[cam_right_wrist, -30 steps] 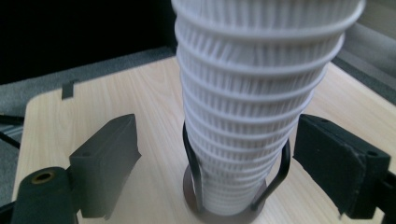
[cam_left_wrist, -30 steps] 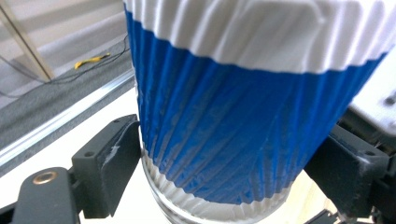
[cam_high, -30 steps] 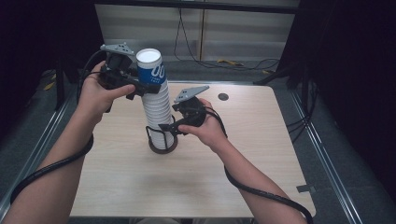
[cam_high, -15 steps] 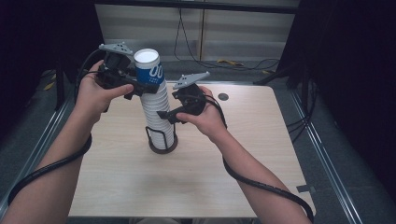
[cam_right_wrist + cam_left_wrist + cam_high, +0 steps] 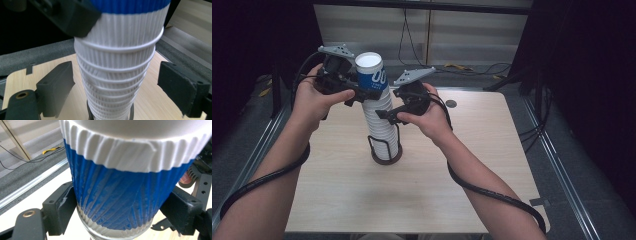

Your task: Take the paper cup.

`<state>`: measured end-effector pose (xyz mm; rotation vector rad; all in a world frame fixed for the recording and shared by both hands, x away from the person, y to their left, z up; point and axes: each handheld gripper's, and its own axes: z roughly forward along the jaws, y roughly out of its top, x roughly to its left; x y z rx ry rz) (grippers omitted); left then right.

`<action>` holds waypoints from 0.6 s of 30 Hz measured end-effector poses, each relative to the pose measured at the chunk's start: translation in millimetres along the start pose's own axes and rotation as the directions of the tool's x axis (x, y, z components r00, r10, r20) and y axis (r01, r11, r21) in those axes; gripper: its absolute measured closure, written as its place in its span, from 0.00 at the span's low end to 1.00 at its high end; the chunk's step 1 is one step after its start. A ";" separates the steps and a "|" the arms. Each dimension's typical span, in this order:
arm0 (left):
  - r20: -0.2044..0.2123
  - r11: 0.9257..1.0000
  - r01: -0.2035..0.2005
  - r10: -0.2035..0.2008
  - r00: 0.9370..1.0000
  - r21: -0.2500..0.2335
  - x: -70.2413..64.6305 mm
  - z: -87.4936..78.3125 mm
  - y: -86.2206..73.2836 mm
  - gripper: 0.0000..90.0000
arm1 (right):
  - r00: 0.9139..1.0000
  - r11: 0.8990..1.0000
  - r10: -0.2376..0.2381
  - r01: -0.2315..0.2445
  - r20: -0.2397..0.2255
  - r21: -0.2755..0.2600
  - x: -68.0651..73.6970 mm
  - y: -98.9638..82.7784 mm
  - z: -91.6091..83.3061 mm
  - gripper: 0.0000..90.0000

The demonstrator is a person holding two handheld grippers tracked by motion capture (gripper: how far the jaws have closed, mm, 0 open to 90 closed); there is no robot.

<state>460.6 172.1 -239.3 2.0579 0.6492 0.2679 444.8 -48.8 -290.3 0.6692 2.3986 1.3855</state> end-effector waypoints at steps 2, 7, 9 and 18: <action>0.000 1.000 0.000 0.000 1.000 0.000 0.0 -0.1 0.0 0.20 | 1.000 1.000 0.001 -0.001 0.000 -0.010 -0.5 1.8 0.1 0.14; -0.001 1.000 0.002 -0.002 1.000 -0.003 -0.2 0.0 -0.4 0.20 | 1.000 1.000 -0.003 0.003 -0.005 -0.017 0.1 4.9 1.7 0.13; -0.002 1.000 0.001 -0.001 1.000 -0.003 -0.3 -0.1 -0.3 0.20 | 1.000 1.000 -0.002 0.002 -0.007 -0.027 0.1 5.4 2.8 0.13; -0.002 1.000 0.007 -0.007 1.000 -0.008 -0.6 -0.2 -0.8 0.20 | 1.000 0.999 0.010 -0.010 -0.005 -0.052 -0.4 6.9 5.8 0.16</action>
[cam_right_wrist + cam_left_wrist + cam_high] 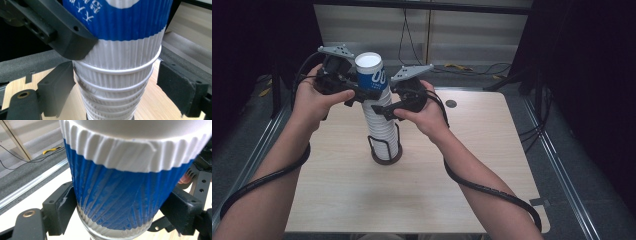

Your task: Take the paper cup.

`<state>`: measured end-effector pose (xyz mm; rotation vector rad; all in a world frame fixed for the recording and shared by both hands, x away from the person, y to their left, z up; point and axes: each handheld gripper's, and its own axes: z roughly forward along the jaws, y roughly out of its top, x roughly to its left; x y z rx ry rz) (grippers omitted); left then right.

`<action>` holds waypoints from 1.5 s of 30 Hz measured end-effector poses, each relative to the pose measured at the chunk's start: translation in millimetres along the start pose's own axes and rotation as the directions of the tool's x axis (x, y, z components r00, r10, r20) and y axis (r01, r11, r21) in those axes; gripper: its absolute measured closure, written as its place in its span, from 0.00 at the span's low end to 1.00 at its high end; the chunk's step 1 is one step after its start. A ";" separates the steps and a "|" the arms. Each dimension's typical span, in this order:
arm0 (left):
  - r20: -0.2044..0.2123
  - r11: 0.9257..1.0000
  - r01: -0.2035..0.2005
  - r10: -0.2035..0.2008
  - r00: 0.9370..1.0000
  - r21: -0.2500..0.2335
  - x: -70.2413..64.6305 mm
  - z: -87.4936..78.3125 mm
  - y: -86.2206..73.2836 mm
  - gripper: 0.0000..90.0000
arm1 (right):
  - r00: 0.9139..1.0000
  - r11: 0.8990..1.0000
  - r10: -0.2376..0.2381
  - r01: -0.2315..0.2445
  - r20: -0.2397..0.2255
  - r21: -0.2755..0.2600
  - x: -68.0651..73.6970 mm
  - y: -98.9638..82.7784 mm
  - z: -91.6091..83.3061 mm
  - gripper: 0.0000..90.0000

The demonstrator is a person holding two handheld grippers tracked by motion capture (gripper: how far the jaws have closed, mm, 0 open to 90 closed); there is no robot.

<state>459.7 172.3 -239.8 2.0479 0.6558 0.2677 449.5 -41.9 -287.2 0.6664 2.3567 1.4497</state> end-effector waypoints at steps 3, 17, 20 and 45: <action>0.000 1.000 0.000 0.000 1.000 0.001 0.5 -0.5 0.1 0.20 | 1.000 1.000 -0.006 0.006 -0.004 -0.001 1.1 -0.4 -0.1 0.19; 0.011 0.998 0.018 -0.017 1.000 -0.057 0.2 -14.9 10.3 0.23 | 0.999 1.000 -0.031 0.031 0.006 0.004 1.2 -1.4 -1.7 0.20; 0.004 0.998 0.016 -0.015 1.000 -0.067 -1.2 -19.3 13.7 0.23 | 0.999 0.999 -0.032 0.032 0.008 0.004 1.8 -1.3 -1.5 0.20; -0.028 0.996 0.017 -0.020 0.999 -0.088 -5.1 -44.2 36.3 0.23 | 0.999 0.999 -0.048 0.048 0.022 0.015 4.6 0.2 -2.9 0.22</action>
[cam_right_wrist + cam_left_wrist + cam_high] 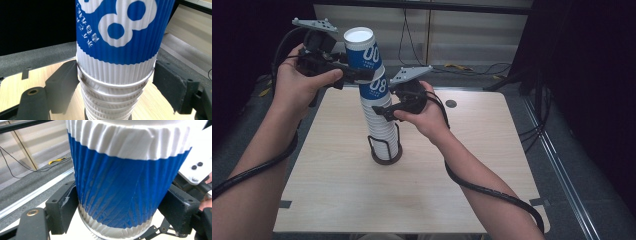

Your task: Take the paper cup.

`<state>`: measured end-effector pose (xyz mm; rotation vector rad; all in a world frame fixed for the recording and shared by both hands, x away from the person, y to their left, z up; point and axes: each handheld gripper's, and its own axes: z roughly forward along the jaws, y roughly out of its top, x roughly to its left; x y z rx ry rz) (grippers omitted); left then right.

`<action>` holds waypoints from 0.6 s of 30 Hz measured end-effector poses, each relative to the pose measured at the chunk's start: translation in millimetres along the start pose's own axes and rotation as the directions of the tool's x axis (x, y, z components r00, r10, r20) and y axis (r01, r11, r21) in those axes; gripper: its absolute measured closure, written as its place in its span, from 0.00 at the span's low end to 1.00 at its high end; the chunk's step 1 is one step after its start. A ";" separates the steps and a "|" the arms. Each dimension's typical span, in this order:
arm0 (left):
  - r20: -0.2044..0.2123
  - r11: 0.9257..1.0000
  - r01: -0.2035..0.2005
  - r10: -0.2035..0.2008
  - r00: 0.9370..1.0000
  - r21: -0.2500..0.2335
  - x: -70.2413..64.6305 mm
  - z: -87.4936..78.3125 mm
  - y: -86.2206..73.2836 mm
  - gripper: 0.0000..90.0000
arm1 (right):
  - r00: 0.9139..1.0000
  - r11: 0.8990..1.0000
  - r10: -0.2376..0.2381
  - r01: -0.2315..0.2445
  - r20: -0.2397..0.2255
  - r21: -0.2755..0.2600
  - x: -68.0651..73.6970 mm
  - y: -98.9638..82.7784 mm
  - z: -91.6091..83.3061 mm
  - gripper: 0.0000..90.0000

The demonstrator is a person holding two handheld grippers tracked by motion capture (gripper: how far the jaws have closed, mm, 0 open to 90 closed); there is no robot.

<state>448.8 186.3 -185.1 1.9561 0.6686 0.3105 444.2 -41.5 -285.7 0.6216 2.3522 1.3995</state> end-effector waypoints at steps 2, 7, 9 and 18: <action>-0.003 1.000 -0.003 0.003 1.000 0.000 0.0 -2.0 1.4 0.23 | 1.000 1.000 0.002 -0.002 -0.001 -0.003 -0.2 -0.4 0.0 0.22; -0.002 1.000 -0.005 0.005 1.000 -0.020 -0.9 -6.3 3.3 0.23 | 1.000 1.000 0.009 -0.009 -0.003 -0.009 -0.3 -1.0 0.5 0.22; 0.005 1.000 0.000 0.000 1.000 -0.024 -1.0 -7.3 2.6 0.23 | 1.000 1.000 0.012 -0.012 -0.002 -0.009 -0.3 -1.4 0.3 0.22; -0.003 0.999 -0.002 0.002 1.000 -0.046 -2.7 -16.1 -4.9 0.23 | 1.000 1.000 0.005 -0.005 0.007 -0.007 0.6 -0.9 -0.2 0.22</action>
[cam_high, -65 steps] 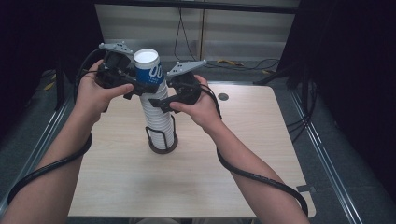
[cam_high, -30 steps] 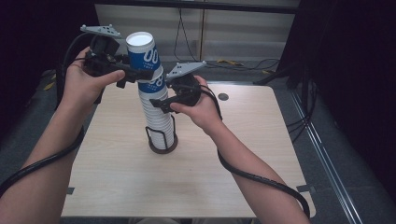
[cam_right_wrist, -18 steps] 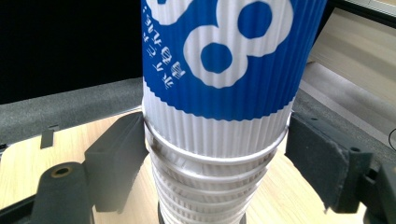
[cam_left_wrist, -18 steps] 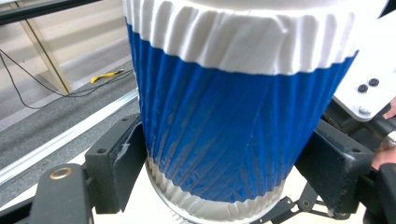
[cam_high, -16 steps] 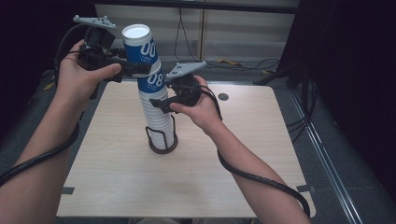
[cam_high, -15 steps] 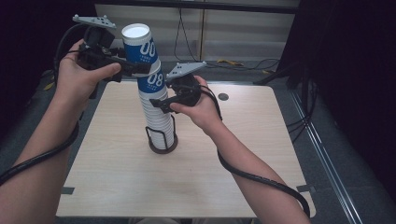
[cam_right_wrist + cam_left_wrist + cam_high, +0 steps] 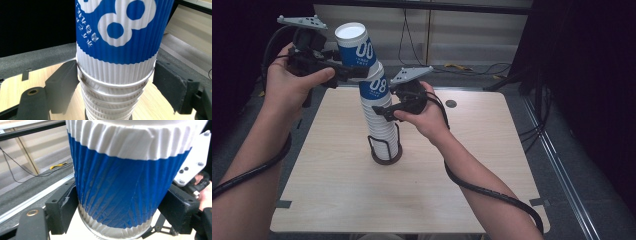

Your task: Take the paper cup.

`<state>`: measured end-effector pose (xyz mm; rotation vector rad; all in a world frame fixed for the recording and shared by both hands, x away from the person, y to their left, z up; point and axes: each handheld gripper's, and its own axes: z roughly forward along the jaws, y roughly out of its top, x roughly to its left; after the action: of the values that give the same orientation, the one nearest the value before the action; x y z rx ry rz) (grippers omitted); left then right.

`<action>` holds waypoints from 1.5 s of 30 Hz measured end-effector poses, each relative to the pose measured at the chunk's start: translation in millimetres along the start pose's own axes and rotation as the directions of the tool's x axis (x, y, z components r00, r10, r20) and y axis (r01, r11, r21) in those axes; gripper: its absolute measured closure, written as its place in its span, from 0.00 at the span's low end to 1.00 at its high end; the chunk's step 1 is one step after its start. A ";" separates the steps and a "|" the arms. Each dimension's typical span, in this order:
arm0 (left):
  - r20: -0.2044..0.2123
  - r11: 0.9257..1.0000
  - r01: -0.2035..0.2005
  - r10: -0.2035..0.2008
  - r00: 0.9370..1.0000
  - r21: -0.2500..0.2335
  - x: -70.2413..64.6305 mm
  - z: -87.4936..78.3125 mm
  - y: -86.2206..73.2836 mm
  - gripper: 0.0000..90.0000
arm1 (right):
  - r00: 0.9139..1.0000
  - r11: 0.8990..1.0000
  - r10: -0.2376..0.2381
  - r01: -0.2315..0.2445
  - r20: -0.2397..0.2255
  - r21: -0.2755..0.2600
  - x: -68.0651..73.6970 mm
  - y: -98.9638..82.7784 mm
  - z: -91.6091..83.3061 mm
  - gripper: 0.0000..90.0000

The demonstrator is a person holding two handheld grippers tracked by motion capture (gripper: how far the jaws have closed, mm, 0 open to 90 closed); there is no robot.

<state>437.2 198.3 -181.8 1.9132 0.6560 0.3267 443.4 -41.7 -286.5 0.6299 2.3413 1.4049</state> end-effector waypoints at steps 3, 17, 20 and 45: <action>0.000 1.000 -0.014 0.014 1.000 0.002 -1.5 -3.9 -4.5 0.23 | 1.000 1.000 -0.002 0.002 0.001 0.002 0.5 0.3 -0.6 0.22; 0.009 1.000 -0.019 0.019 1.000 -0.016 -8.1 -31.7 -22.6 0.23 | 1.000 1.000 -0.001 0.001 0.011 -0.005 2.8 -0.6 -1.8 0.22; 0.012 1.000 -0.010 0.010 1.000 -0.019 -7.6 -34.2 -28.4 0.23 | 1.000 1.000 0.004 -0.004 0.002 -0.009 2.4 -1.5 -2.9 0.22; 0.055 1.000 -0.002 0.003 0.998 -0.016 -12.1 -48.2 -55.8 0.25 | 1.000 1.000 0.016 -0.016 -0.009 -0.002 -0.1 -13.6 -10.3 0.19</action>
<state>386.8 245.0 -211.0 1.9010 0.6124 0.2789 435.7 -55.0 -293.9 0.6441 2.3468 1.4198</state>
